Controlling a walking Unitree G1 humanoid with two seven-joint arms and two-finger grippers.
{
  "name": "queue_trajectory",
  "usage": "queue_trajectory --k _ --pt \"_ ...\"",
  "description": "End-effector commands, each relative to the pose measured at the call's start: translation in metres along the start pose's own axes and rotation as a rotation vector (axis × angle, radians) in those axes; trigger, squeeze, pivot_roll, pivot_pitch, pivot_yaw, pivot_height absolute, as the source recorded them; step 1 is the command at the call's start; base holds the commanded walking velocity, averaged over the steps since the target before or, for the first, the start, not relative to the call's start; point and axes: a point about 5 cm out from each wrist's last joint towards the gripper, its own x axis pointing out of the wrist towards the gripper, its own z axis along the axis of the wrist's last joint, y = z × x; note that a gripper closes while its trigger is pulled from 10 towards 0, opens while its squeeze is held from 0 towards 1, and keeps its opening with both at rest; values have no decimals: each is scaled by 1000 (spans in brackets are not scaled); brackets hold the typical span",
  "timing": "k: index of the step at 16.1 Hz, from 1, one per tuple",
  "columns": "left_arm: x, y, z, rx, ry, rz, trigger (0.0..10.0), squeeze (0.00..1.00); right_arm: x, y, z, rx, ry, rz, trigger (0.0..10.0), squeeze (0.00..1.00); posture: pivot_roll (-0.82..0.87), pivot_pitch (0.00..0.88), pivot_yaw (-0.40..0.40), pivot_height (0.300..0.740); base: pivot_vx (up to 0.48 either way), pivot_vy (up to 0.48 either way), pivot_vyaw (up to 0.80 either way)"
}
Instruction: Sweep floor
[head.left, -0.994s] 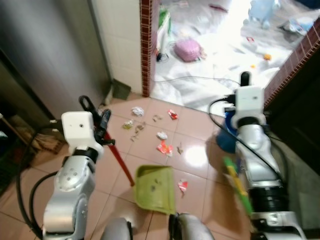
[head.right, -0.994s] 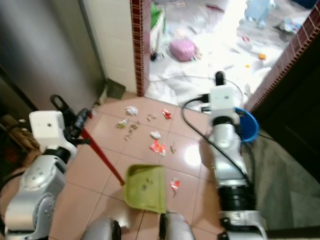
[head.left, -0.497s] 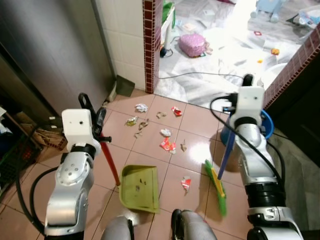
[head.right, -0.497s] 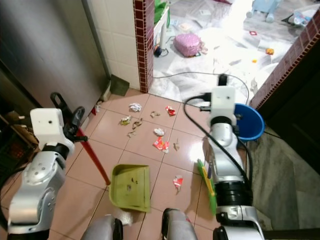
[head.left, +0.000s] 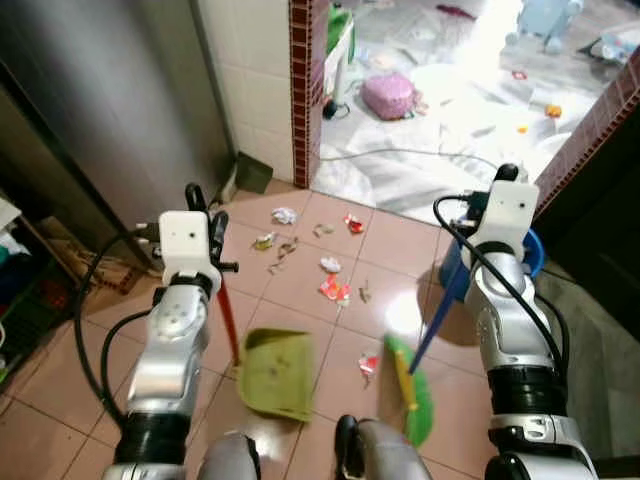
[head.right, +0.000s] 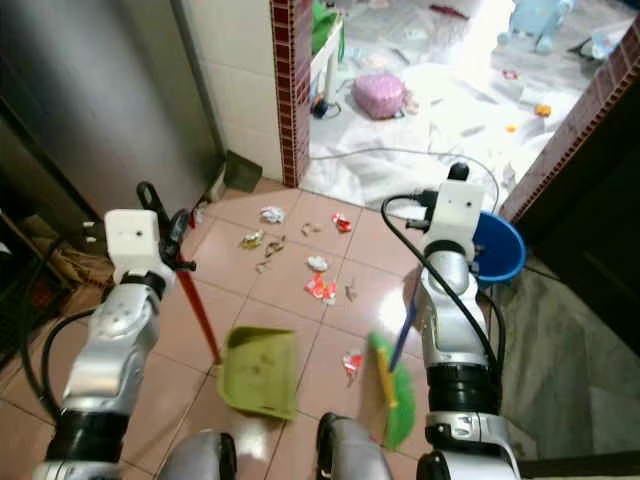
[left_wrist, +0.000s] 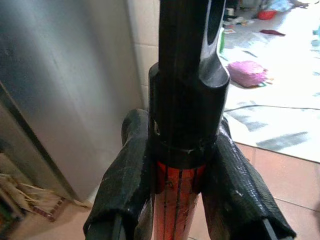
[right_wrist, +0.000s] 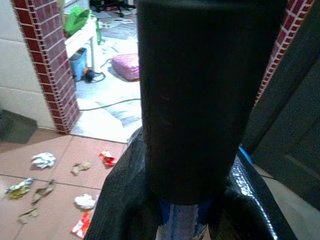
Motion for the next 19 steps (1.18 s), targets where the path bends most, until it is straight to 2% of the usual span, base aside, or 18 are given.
queue_trajectory --k 1,3,5,6,8,15,19 --pt "5 1 12 34 -82 41 10000 0 0 3 13 12 -40 23 10000 0 -77 147 -29 740 0 0 0" --pt "8 -3 8 4 -70 54 10000 0 -2 0 13 32 -27 23 10000 0 -94 153 -34 740 0 0 0" --pt "10 -12 6 -29 -89 4 10000 0 -5 -1 13 60 -25 42 10000 0 -95 154 -32 740 0 0 0" --pt "10 -13 5 -28 -88 1 10000 0 -5 0 12 77 -19 45 10000 0 -89 153 -28 740 0 0 0" --pt "14 -14 2 -20 -94 6 10000 0 -5 9 13 178 9 65 10000 0 -86 153 -25 740 0 0 0" --pt "21 -19 -3 2 -86 14 10000 0 -2 20 32 302 -1 112 10000 0 -106 145 -19 740 0 0 0" --pt "24 -21 -4 1 -91 5 10000 0 -2 36 48 545 67 191 10000 0 -108 138 -18 740 0 0 0"
